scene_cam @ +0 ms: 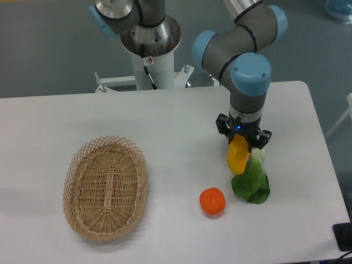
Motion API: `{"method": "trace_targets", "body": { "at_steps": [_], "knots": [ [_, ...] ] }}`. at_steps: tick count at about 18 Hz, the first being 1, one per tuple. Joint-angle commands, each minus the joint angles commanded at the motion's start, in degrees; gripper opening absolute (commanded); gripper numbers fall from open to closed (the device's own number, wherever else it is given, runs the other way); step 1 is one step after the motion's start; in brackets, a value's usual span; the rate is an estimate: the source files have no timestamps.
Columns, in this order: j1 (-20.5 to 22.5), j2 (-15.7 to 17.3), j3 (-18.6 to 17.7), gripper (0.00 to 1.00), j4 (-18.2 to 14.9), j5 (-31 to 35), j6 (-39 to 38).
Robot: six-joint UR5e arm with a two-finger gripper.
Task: Place the mango on the table
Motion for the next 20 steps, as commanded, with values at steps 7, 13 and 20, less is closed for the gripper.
{"method": "trace_targets", "body": {
  "at_steps": [7, 13, 20],
  "knots": [
    [-0.1, 0.0, 0.0, 0.26, 0.0, -0.2, 0.0],
    [-0.1, -0.2, 0.4, 0.27, 0.0, -0.1, 0.2],
    [0.3, 0.5, -1.8, 0.27, -0.4, -0.3, 0.6]
  ]
}}
